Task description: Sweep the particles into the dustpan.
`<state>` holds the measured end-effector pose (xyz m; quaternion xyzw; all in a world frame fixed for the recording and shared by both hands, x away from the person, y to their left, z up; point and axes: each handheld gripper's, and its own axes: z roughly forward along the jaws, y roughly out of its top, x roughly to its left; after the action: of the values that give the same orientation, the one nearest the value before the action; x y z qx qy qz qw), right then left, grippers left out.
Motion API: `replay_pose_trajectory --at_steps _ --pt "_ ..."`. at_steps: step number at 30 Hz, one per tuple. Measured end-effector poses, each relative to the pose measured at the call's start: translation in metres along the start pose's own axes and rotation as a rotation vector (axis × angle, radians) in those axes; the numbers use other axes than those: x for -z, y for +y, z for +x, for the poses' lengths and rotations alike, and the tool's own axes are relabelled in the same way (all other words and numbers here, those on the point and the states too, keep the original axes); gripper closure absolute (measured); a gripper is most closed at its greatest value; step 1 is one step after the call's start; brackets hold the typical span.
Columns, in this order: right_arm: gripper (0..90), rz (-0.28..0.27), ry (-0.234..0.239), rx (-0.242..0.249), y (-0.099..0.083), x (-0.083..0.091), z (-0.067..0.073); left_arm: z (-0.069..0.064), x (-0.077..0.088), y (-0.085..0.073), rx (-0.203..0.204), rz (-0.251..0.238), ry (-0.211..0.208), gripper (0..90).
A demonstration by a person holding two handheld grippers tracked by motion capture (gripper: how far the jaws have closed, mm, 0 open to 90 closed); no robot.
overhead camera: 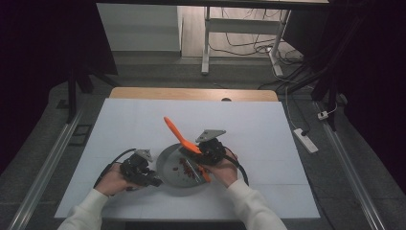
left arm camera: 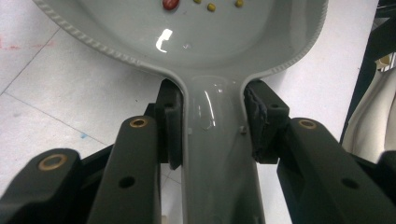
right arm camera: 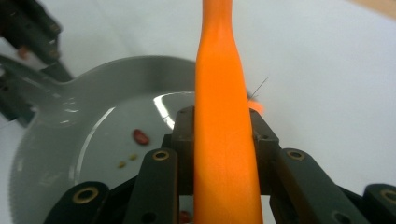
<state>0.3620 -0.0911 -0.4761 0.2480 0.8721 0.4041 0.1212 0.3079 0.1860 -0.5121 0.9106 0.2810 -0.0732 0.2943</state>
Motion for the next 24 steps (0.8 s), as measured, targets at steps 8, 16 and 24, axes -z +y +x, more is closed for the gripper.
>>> replay_pose_trajectory --at_steps 8,16,24 --pt "69.9 0.017 -0.083 -0.034 -0.011 0.013 -0.020 -0.001 0.000 0.000 0.007 -0.006 0.000 61.8" --pt "69.9 0.063 -0.132 -0.073 -0.031 0.023 -0.028 -0.001 0.000 0.000 0.005 -0.004 0.000 61.8" --pt "69.9 0.089 -0.144 -0.102 -0.049 0.040 -0.026 -0.001 0.000 0.000 0.003 -0.005 -0.002 61.8"
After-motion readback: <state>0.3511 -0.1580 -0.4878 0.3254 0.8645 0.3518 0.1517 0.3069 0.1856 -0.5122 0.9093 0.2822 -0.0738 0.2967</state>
